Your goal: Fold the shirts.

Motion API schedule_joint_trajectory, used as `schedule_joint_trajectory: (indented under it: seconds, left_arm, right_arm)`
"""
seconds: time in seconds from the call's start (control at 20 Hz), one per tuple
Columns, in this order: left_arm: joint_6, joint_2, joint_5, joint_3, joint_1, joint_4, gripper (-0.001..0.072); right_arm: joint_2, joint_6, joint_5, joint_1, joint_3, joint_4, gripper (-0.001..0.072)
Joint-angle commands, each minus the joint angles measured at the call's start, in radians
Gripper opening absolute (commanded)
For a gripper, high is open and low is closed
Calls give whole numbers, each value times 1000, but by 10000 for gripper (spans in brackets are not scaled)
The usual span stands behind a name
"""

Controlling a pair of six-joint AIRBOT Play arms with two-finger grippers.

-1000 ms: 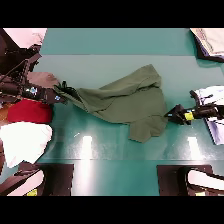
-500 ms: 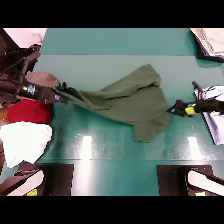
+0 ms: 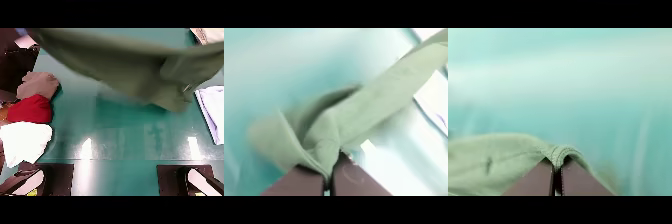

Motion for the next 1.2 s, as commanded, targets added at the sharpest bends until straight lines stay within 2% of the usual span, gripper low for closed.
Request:
schedule_joint_trajectory:
  seconds: [0.0,0.3,0.45,0.55,0.75,1.0,1.15]
  left_arm:
    - [-39,38,82,296,1,67,23]
    - [-66,222,208,334,1,72,23]
    - [-69,247,191,332,1,86,23]
    - [-114,243,172,249,1,120,23]
    - [-120,188,110,-89,1,122,23]
    - [-101,-18,79,-422,0,111,23]
    - [-50,-216,100,-482,-20,116,23]
  right_arm:
    - [43,21,-1,-55,269,-4,17]
    - [160,21,-11,-234,421,-3,17]
    - [203,32,-11,-269,368,-2,17]
    - [187,32,3,-266,327,5,17]
    - [3,54,140,-121,391,-10,17]
    - [-295,133,206,250,288,-306,17]
    - [-500,144,208,337,225,-369,17]
